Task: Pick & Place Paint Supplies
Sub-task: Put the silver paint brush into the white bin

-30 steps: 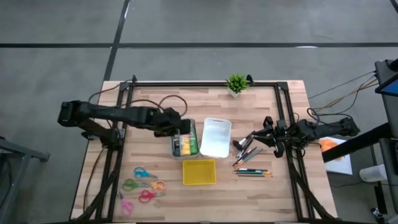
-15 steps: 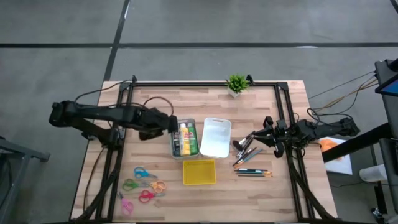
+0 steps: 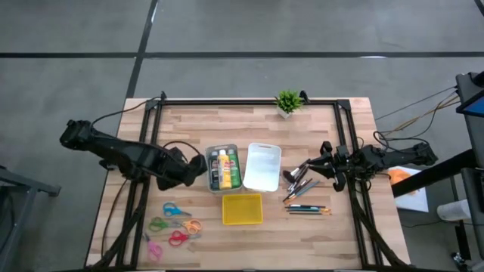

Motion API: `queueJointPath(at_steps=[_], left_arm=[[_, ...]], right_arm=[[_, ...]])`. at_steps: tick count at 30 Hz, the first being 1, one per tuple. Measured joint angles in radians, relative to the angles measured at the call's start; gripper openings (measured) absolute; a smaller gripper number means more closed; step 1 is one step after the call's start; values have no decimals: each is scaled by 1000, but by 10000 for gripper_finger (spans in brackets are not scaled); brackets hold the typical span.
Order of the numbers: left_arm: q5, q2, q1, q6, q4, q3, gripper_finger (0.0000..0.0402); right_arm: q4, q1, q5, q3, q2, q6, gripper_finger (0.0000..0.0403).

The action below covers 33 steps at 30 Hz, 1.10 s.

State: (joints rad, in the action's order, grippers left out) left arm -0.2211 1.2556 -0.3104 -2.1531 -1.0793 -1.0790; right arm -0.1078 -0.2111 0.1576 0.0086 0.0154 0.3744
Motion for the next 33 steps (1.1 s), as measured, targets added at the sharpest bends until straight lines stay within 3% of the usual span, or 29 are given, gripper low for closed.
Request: queueJointPath(at_steps=[4,7,10,13,19,29,33], left_arm=[[-34,-3,0,131,3,0,306],[-175,-20,0,283,7,0,306],[-338,-73,0,506,75,0,306],[-379,-149,2,788,158,1,306],[-368,-311,2,1395,373,53,306],[-220,-600,2,1848,805,374,306],[-169,-725,1,1955,962,500,306]], right_arm=[[0,0,0,0,0,0,93],[0,0,0,0,0,0,93],[0,0,0,0,0,0,93],[0,0,0,0,0,0,93],[0,0,0,0,0,0,93],[0,0,0,0,0,0,93],[0,0,0,0,0,0,93]])
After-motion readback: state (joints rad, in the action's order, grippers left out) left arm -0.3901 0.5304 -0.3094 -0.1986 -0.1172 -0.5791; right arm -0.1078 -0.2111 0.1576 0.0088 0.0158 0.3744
